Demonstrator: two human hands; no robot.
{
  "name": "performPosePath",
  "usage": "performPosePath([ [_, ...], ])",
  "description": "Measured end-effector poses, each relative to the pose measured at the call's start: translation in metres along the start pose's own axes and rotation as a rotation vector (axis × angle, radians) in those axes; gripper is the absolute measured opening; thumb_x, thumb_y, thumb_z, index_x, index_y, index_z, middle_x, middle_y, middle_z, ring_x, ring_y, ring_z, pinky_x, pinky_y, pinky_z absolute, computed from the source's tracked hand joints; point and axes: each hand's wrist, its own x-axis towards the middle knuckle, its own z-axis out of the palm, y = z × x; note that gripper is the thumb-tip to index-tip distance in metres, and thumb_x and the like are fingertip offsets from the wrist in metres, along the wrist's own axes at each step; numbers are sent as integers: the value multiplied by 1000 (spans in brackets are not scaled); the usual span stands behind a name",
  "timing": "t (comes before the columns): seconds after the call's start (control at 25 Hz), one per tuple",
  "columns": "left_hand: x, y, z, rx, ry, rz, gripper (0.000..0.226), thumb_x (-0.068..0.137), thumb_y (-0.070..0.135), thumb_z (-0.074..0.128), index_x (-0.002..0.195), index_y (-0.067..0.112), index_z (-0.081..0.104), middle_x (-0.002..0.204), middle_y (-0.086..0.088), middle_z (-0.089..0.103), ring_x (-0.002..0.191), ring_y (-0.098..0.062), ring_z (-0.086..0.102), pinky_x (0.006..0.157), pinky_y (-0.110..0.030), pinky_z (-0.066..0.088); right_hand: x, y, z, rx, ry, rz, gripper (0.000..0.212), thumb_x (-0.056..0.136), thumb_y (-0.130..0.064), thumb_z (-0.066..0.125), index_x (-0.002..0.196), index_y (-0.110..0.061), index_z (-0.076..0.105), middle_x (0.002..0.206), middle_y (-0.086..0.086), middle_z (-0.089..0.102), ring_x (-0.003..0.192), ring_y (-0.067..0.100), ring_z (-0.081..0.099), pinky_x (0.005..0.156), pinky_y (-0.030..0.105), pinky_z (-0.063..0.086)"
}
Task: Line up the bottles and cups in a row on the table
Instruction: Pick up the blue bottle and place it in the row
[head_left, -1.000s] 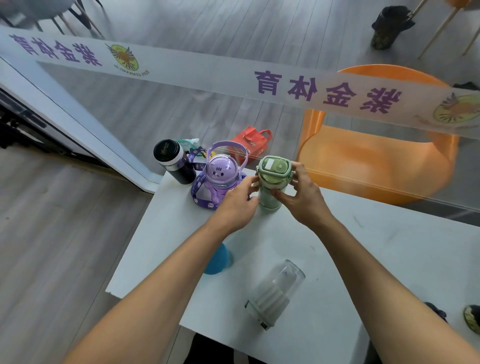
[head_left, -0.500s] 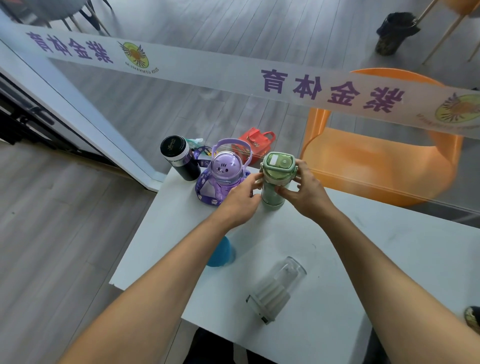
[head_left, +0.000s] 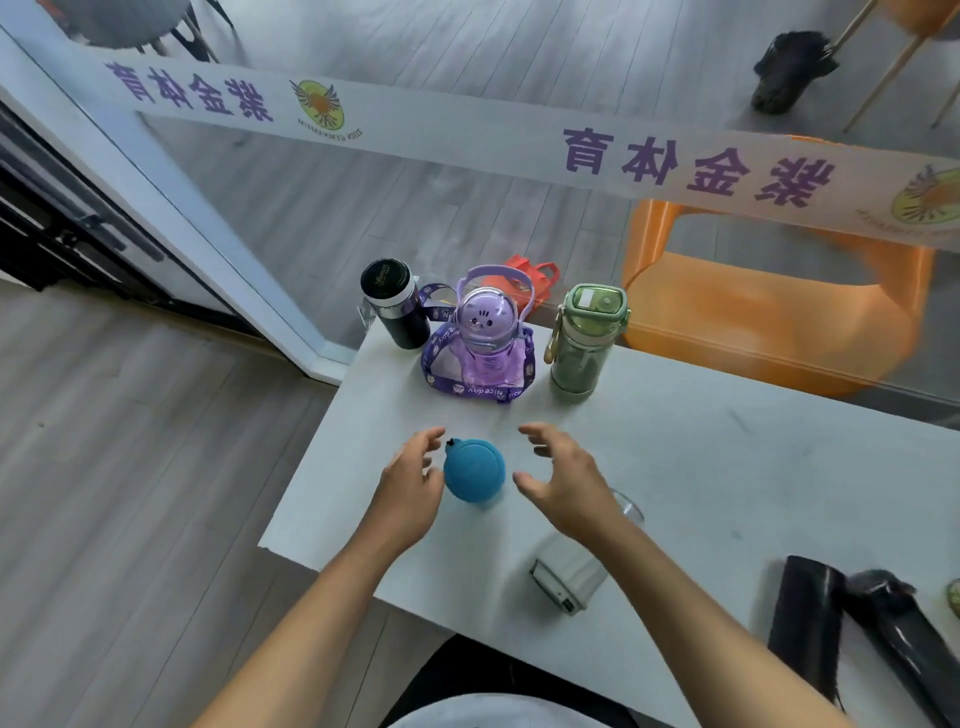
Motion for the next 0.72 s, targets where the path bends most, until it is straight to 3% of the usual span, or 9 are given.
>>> performPosePath([
  [0.16,-10,-22,9,-132,-118,-52,47,94,8,52,138,26,47,133,5,59,113,-15,63,101,-38,50,-14,-9,26,-21,-101,70,62,84,-27,75,140,-29,48,136,-1,59,121,11,56,102,29,47],
  [0.28,-10,-32,15,-173,-150,-31,46,92,9,53,134,26,53,128,6,64,112,-12,64,103,-43,50,-24,-12,37,69,-56,104,57,84,-26,76,136,-29,51,131,0,64,115,9,59,101,28,50],
  [0.44,-8,-23,19,-160,-143,8,48,92,7,53,138,21,53,125,2,67,112,-13,63,102,-35,50,-38,-14,39,139,28,120,56,85,-21,76,136,-27,52,129,0,66,114,8,61,100,22,49],
  [0.6,-7,10,27,-144,-192,68,50,94,7,52,142,23,50,127,4,64,115,-13,62,95,-26,47,-43,-8,14,176,114,134,55,85,-19,77,134,-25,53,128,-2,67,114,7,62,103,27,50],
  [0.72,3,43,47,-138,-241,116,51,95,8,51,143,24,47,133,4,61,118,-14,60,101,-33,49,-41,7,-18,206,177,158,57,84,-18,77,134,-26,51,129,-3,66,115,8,63,103,28,50],
])
